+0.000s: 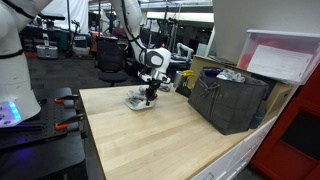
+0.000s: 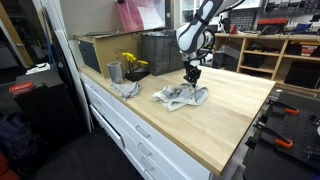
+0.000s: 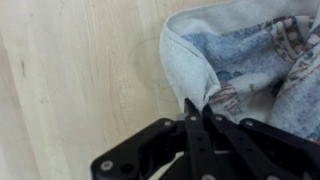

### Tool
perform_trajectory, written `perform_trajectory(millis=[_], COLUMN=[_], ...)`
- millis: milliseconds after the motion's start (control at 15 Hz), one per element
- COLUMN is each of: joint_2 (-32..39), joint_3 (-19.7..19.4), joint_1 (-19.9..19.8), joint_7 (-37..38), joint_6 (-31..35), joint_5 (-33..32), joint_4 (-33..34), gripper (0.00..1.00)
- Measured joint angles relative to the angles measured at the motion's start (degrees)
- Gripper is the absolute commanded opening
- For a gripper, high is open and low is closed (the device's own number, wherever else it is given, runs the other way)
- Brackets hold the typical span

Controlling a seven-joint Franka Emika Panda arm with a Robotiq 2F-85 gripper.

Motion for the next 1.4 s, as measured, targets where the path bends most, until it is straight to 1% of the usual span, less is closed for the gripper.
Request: perform_trajectory(millis=[67, 133, 200, 333, 533, 800, 867, 1133, 1400], joint_2=[-0.4, -0.8, -1.1, -1.6, -2.0, -2.4, -2.4, -2.5, -3.7], joint_3=[-0.6, -1.4, -2.2, -3.8, -5.3, -5.2, -4.9, -2.9, -0.5], joint_1=[-0.6, -1.4, -2.1, -3.5, -4.8, -4.8, -4.7, -4.6, -4.6], joint_7=[0.8, 1.6, 2.4, 3.6, 4.3, 5.2, 5.2, 5.0, 1.2], joint_6=[-0.5, -0.8, -0.8, -0.8, -0.8, -0.9, -1.0, -1.5, -3.2], joint_5=[0.7, 1.3, 1.5, 1.5, 1.5, 1.6, 1.7, 3.1, 3.6], joint_4=[-0.2, -0.5, -0.9, -1.4, -1.4, -1.4, -1.4, -1.4, -2.2], gripper=[0.01, 0.31, 0.33, 0.45, 0.69, 0.97, 1.0, 1.0, 1.0])
